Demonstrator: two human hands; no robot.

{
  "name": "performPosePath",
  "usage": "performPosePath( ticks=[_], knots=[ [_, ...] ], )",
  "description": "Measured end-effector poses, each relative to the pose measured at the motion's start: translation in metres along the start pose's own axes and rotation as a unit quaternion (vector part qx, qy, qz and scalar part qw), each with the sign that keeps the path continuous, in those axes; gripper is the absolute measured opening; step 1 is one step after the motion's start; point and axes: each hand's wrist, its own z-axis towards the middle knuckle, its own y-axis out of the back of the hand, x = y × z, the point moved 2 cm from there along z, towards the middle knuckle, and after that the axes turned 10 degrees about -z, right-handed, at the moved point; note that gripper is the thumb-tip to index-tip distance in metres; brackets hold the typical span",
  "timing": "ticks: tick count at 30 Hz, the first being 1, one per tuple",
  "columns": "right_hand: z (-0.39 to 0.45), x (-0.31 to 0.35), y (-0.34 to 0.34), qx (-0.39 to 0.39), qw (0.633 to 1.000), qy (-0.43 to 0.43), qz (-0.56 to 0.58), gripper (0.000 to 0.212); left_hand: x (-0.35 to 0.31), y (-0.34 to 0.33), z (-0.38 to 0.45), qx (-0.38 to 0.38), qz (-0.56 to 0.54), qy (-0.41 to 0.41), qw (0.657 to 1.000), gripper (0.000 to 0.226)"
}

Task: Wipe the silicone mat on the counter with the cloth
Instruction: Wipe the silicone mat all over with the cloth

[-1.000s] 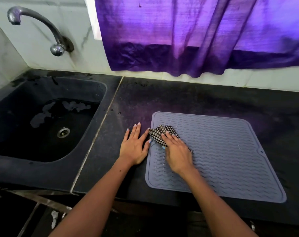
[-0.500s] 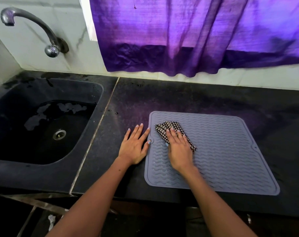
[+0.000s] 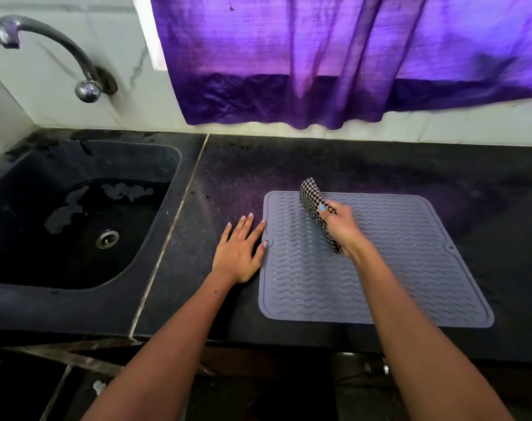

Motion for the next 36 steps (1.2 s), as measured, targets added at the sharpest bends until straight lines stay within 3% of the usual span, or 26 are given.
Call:
performPosePath(
  ticks=[3, 7, 14, 15, 17, 19, 20, 21, 22, 24, 26, 30, 36],
  knots=[
    [-0.019, 0.009, -0.026, -0.042, 0.977, 0.097, -0.187, 0.046, 0.0, 0.001, 0.0, -0.003, -0.003, 0.0, 1.0, 0.076],
    [-0.028, -0.014, -0.072, -0.009, 0.881, 0.209, -0.425, 0.059, -0.001, 0.001, -0.001, -0.006, 0.006, -0.003, 1.0, 0.079],
    [-0.018, -0.012, -0.075, 0.011, 0.84, 0.225, -0.494, 0.064, 0.001, -0.001, 0.001, -0.02, 0.0, -0.003, 1.0, 0.075],
    [-0.017, -0.007, -0.071, 0.024, 0.847, 0.219, -0.484, 0.063, 0.001, -0.001, 0.001, -0.022, 0.001, -0.001, 1.0, 0.075],
    [-0.012, 0.003, -0.057, 0.044, 0.895, 0.183, -0.405, 0.051, 0.001, -0.002, 0.002, -0.023, -0.003, -0.001, 1.0, 0.073],
    [0.008, 0.01, -0.037, 0.068, 0.98, 0.061, -0.178, 0.037, 0.001, -0.002, 0.002, -0.021, -0.004, -0.001, 1.0, 0.07],
    [0.019, 0.011, -0.029, 0.064, 0.998, -0.015, -0.021, 0.033, 0.002, -0.002, 0.002, -0.021, -0.004, 0.0, 1.0, 0.069],
    [0.028, 0.01, -0.021, 0.037, 0.993, -0.07, 0.092, 0.032, 0.001, -0.002, 0.001, -0.022, -0.005, 0.001, 1.0, 0.069],
    [0.034, 0.011, -0.017, -0.003, 0.988, -0.089, 0.123, 0.032, 0.001, -0.002, 0.001, -0.022, -0.006, 0.001, 1.0, 0.069],
    [0.036, 0.017, -0.02, -0.08, 0.997, -0.013, -0.008, 0.036, 0.002, -0.002, 0.0, -0.02, -0.009, 0.0, 1.0, 0.069],
    [0.027, 0.023, -0.038, -0.086, 0.976, 0.098, -0.173, 0.044, 0.002, -0.003, 0.0, -0.024, -0.01, -0.001, 1.0, 0.068],
    [0.006, 0.009, -0.088, -0.016, 0.876, 0.2, -0.439, 0.063, 0.003, -0.004, 0.002, -0.036, -0.006, -0.004, 0.999, 0.07],
    [0.013, 0.002, -0.086, 0.012, 0.87, 0.204, -0.448, 0.062, 0.004, -0.005, 0.002, -0.043, -0.008, -0.008, 0.999, 0.068]
  ],
)
